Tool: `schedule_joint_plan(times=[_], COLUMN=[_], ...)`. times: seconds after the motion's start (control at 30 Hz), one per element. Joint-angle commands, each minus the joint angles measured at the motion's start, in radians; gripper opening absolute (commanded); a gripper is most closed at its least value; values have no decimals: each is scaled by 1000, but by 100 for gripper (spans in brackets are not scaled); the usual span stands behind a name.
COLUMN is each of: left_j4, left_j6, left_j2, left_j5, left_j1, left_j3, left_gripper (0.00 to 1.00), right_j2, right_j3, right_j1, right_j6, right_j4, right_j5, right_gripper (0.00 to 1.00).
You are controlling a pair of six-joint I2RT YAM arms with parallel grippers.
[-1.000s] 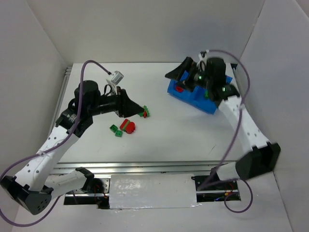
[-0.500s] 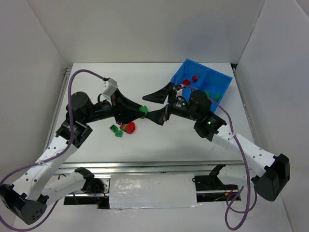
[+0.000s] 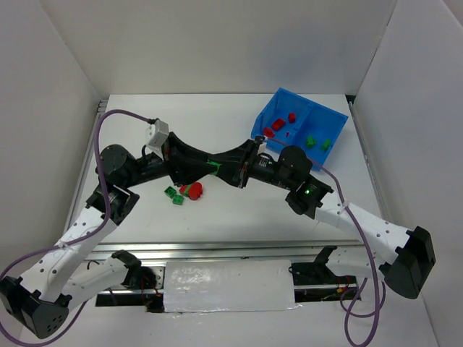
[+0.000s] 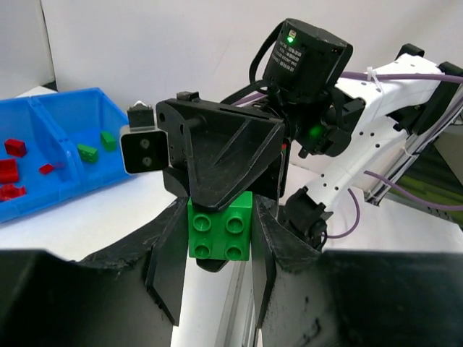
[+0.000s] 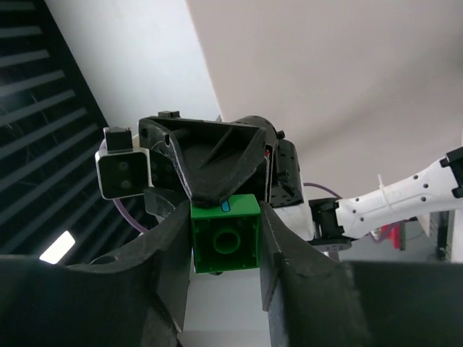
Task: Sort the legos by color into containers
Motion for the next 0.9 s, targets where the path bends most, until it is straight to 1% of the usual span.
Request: schedule_joint_plan(times=[0.0, 0.03, 0.07, 0.1, 0.13, 0.17, 0.27, 0.3, 0.33, 0.37, 0.4, 0.43, 0.47, 0.5, 0.53, 0.57, 0.6, 0.63, 0.67, 0.7, 0.73, 0.77, 0.8, 0.83, 0.87], left_j4=[7, -8, -25, -66, -92, -146, -235, -288, -315, -356, -434, -463, -506, -549, -647, -699, -752, -845, -887, -921, -950, -988, -1001, -1011, -1027], left_j6=[32, 43, 49, 52, 57, 51, 46, 46, 37, 22, 5, -6, -18, -47, -61, -78, -99, -107, -115, -116, -118, -116, -110, -109, -104], left_j2=[-10, -8, -7, 1, 5, 21, 65, 76, 82, 94, 96, 97, 104, 108, 116, 136, 146, 160, 182, 191, 197, 203, 205, 206, 211], left_j5=[-9, -17, -29, -67, -100, -162, -245, -268, -357, -415, -480, -544, -675, -725, -794, -898, -937, -969, -1017, -1032, -1042, -1046, -1031, -1016, -996], left_j1=[-4, -4, -4, -4, -4, -4, -4, -5, -4, -4, -4, -4, -1, 1, 3, 7, 10, 15, 18, 27, 32, 47, 58, 70, 97], left_j3=[8, 13, 16, 25, 33, 48, 106, 125, 143, 178, 197, 212, 249, 266, 289, 328, 344, 359, 379, 382, 382, 372, 366, 356, 344], left_gripper=[0, 6, 17, 49, 68, 99, 99, 99, 100, 100, 99, 100, 99, 100, 99, 100, 100, 100, 99, 99, 100, 99, 99, 100, 100], right_j2=[-56, -61, -61, -61, -62, -62, -70, -74, -93, -107, -139, -153, -163, -171, -159, -139, -115, -55, -21, 17, 103, 155, 201, 290, 333], right_j3=[1, 0, 1, 3, 3, 5, -24, -37, -64, -78, -90, -88, -80, -63, -4, 36, 76, 148, 182, 222, 304, 351, 392, 473, 506], right_j1=[5, 7, 7, 5, 5, 2, -31, -53, -118, -163, -209, -317, -372, -425, -482, -589, -642, -688, -761, -786, -820, -847, -872, -881, -889], right_j6=[34, 32, 32, 29, 21, 15, -3, -14, -50, -80, -115, -209, -276, -342, -494, -576, -630, -755, -820, -854, -921, -949, -980, -1021, -1043], right_j4=[90, 90, 84, 81, 80, 58, 43, 35, -13, -47, -151, -220, -282, -437, -509, -569, -695, -709, -707, -763, -784, -808, -845, -863, -868], right_j5=[36, 38, 36, 36, 36, 36, 38, 35, 35, 36, 53, 73, 96, 135, 221, 275, 330, 382, 393, 438, 494, 499, 519, 547, 574], right_gripper=[8, 5, 0, 0, 0, 0, 0, 0, 0, 0, 0, 0, 0, 0, 0, 0, 0, 1, 9, 12, 14, 16, 16, 16, 16])
